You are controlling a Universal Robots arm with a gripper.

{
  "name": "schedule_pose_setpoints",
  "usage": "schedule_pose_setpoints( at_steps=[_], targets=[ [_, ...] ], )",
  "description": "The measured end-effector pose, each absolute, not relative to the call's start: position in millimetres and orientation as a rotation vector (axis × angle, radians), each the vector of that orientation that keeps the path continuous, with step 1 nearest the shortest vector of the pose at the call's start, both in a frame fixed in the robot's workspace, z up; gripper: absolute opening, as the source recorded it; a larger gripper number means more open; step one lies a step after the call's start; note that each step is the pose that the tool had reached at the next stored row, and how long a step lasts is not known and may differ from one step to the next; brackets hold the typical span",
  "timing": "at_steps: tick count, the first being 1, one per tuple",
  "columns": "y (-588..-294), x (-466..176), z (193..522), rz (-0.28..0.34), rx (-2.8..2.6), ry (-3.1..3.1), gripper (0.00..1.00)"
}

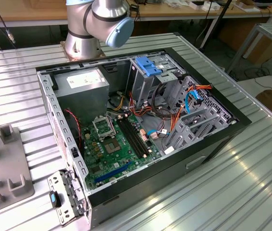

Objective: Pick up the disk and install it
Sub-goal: 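Pick up the disk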

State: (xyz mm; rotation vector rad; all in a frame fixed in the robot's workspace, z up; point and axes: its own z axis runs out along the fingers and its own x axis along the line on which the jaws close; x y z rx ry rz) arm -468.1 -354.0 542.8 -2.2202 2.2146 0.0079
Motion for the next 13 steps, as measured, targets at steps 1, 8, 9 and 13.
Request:
schedule_pose_setpoints(
  at_steps=[1, 8, 9, 13],
  targets=[
    [-354, -463, 543, 0.008, -2.22, 2.214, 0.37],
    [-354, -428, 543, 0.008, -2.22, 2.215, 0.37],
    [-354, -419, 543, 0.008, -2.22, 2.214, 0.37],
    [-354, -399, 543, 0.008, -2.22, 2.215, 0.37]
  ],
)
